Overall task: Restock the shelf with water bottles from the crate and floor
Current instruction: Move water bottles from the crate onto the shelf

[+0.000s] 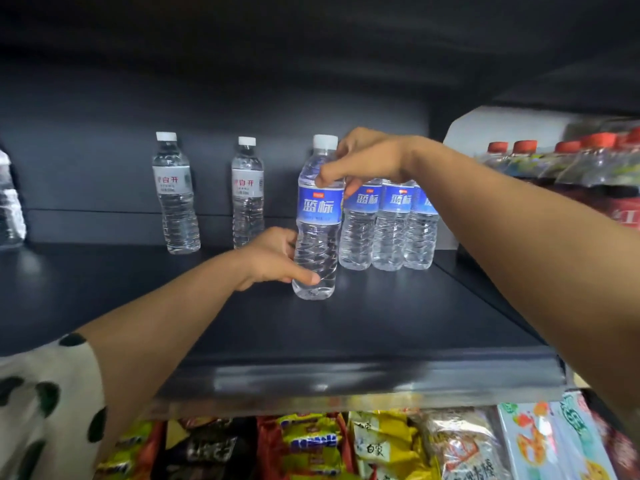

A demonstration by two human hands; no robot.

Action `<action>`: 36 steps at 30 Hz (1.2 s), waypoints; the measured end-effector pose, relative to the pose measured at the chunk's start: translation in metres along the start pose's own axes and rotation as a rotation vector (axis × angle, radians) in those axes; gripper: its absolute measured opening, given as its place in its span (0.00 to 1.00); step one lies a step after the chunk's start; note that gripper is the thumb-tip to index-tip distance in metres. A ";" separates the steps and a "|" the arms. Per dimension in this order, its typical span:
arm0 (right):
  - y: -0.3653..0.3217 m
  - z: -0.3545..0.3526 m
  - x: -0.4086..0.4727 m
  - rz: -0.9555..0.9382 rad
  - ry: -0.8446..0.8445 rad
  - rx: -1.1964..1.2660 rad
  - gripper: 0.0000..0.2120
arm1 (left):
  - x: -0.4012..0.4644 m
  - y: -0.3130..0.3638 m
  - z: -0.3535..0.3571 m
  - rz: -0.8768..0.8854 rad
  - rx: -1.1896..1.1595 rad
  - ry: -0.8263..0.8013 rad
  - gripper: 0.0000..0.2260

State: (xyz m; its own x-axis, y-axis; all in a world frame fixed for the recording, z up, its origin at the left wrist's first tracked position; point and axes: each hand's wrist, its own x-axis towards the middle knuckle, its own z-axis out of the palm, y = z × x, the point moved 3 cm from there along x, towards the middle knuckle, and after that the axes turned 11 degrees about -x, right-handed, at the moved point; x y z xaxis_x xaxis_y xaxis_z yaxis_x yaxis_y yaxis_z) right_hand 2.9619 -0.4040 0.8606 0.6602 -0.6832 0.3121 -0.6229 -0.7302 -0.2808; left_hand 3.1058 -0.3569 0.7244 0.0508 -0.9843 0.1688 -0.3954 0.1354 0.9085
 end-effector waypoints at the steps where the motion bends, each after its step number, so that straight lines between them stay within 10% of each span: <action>1: 0.002 0.001 0.006 0.000 -0.003 -0.016 0.09 | 0.007 -0.001 -0.002 -0.002 0.006 0.008 0.21; 36: 0.027 -0.001 0.079 0.197 0.135 -0.173 0.19 | 0.111 -0.023 -0.008 -0.013 0.101 0.132 0.19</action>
State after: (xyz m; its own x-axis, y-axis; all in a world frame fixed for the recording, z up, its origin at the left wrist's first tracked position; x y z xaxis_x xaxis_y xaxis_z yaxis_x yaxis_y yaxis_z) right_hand 2.9974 -0.4778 0.8782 0.4649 -0.7956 0.3884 -0.8033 -0.5635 -0.1928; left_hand 3.1280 -0.4679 0.7253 0.1739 -0.9618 0.2116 -0.4836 0.1038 0.8691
